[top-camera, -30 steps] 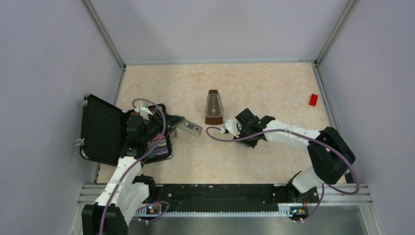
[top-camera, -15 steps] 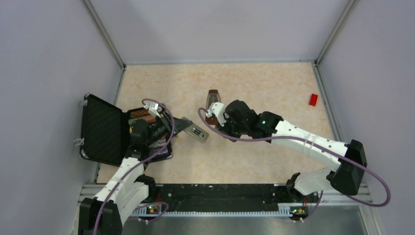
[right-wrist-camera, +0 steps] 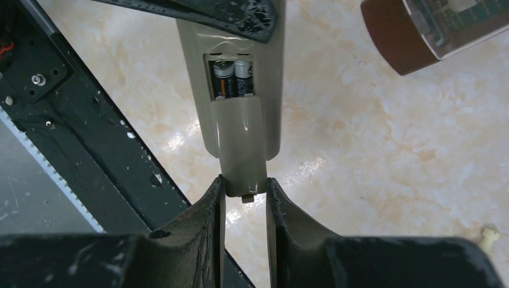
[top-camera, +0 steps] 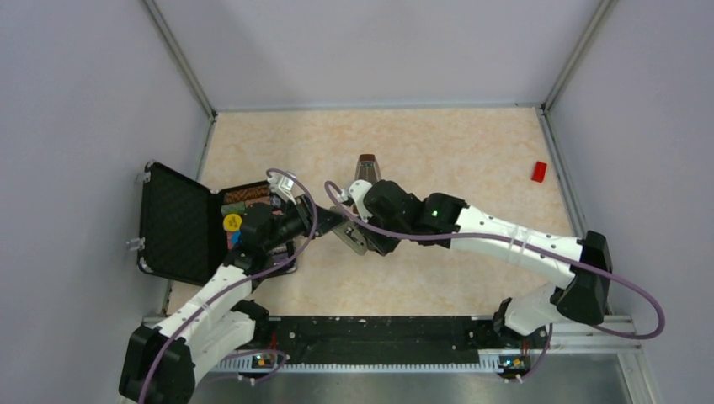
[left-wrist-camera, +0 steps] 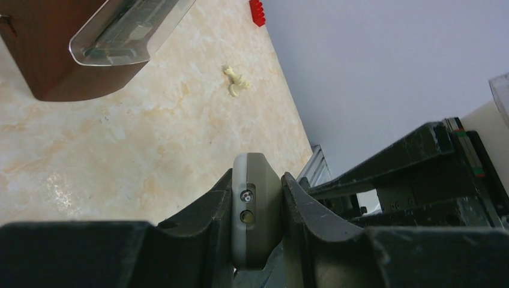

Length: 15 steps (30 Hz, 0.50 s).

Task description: Load the batteries into the remote control

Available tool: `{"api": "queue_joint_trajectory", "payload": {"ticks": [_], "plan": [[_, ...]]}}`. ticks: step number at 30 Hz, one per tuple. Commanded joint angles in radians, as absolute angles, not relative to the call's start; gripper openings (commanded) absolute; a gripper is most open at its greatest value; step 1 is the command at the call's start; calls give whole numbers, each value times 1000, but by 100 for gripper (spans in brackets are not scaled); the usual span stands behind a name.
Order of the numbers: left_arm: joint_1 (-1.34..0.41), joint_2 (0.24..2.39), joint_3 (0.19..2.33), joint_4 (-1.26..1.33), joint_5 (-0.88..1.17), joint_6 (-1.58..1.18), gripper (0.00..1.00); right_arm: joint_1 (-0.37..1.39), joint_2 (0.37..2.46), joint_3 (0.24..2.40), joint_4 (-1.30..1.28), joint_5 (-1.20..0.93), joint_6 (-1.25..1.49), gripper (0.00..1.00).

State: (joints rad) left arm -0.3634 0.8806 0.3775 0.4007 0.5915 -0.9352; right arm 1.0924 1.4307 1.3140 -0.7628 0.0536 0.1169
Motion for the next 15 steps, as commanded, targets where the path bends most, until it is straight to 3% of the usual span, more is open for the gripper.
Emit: {"api": "queue_joint_trajectory", "payload": {"ticks": [1,15], "plan": [[-394,885,423,421,518,-905,0,1147,1458,1386,-798,105,161,0],[-418,873,425,383,484,-908,0,1191,1517,1448,-801,243,184,0]]}}
